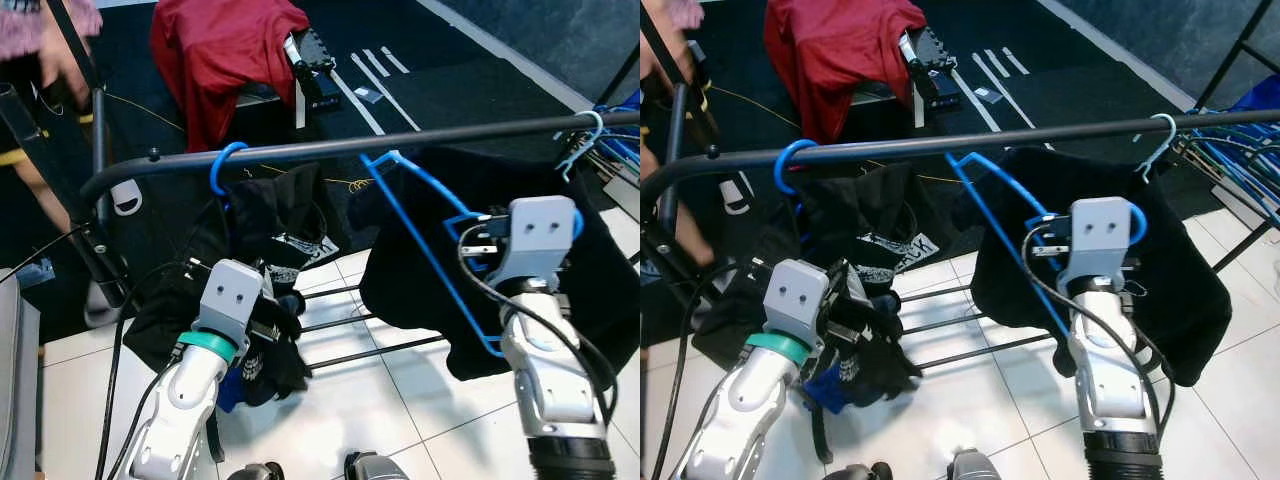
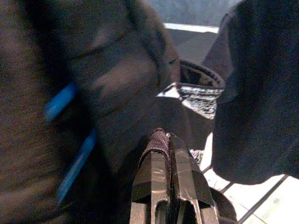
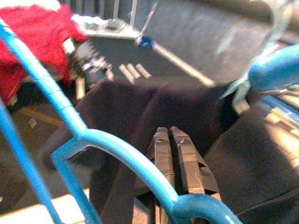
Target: Hang hanger
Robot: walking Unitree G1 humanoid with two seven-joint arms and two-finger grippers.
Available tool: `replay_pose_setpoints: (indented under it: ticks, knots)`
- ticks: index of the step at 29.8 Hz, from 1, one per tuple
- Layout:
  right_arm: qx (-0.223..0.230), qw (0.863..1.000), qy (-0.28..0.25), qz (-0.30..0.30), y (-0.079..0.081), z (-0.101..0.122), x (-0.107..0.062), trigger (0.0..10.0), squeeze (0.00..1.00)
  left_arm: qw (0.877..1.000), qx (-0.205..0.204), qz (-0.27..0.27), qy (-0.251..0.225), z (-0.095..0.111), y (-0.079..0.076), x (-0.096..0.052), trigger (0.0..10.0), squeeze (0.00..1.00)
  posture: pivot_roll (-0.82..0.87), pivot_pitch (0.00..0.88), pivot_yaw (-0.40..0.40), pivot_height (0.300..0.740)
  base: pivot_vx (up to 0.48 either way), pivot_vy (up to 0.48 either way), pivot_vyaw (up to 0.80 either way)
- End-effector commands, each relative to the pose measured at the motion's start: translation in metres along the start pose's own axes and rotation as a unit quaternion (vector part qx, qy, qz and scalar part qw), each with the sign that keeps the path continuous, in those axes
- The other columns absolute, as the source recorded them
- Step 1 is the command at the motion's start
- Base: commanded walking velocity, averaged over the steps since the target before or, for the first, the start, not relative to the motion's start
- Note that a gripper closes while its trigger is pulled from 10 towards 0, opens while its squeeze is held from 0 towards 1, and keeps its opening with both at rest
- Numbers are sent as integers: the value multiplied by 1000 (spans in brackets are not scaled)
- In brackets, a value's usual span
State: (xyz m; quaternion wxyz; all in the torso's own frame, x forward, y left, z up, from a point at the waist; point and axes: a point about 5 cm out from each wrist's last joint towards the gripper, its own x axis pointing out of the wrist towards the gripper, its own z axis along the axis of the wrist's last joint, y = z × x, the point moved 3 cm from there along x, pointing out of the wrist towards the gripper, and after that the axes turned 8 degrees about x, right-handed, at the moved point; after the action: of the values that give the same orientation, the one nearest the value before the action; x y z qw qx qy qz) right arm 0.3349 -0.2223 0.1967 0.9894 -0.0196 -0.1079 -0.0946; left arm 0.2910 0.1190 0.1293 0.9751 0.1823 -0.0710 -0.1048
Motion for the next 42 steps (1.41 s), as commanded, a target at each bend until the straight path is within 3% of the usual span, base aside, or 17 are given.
replay_pose_setpoints:
  ticks: [1, 5, 6, 9, 11, 18, 21, 26, 30, 38, 42]
  knots:
    - [28, 999, 11, -16, -10, 6, 14, 10000, 0, 1000, 0, -6, -7, 2, -4, -2, 10000, 0, -192, 69, 47, 740, 0, 0, 0]
    - [33, 999, 14, -17, -11, 7, 18, 10000, 0, 1000, -1, -7, -7, 2, -4, -1, 10000, 0, -192, 69, 47, 740, 0, 0, 0]
    - [13, 999, 37, -2, -8, 3, 30, 10000, 0, 1000, -3, -7, -10, 5, -5, -1, 10000, 0, -184, 75, 47, 740, 0, 0, 0]
    - [-3, 998, 63, 10, -6, -2, 40, 10000, 0, 1000, -4, -8, -13, 6, -6, 0, 10000, 0, -184, 75, 47, 740, 0, 0, 0]
    - [-15, 995, 93, 26, -2, -4, 61, 10000, 0, 1000, -8, -7, -17, 10, -8, 1, 10000, 0, -170, 80, 40, 740, 0, 0, 0]
    - [-5, 992, 117, 37, 2, -2, 82, 10000, 0, 1000, -13, -2, -21, 15, -10, 1, 10000, 0, -152, 89, 31, 740, 0, 0, 0]
    - [-23, 992, 113, 53, 7, 8, 92, 10000, 0, 1000, -14, -1, -23, 16, -10, 1, 10000, 0, -147, 92, 28, 740, 0, 0, 0]
    - [-44, 990, 109, 78, 14, 14, 99, 10000, 0, 1000, -17, 0, -26, 18, -12, 1, 10000, 0, -145, 94, 22, 740, 0, 0, 0]
    - [-92, 987, 68, 109, 28, 33, 108, 10000, 0, 999, -20, 2, -28, 20, -13, 1, 10000, 0, -141, 91, 16, 740, 0, 0, 0]
    - [-95, 987, 52, 116, 35, 39, 112, 10000, 0, 999, -20, 1, -27, 20, -15, 1, 10000, 0, -141, 83, 18, 740, 0, 0, 0]
    - [-81, 986, 81, 117, 33, 28, 110, 10000, 0, 999, -21, -1, -28, 20, -16, 2, 10000, 0, -149, 76, 23, 740, 0, 0, 0]
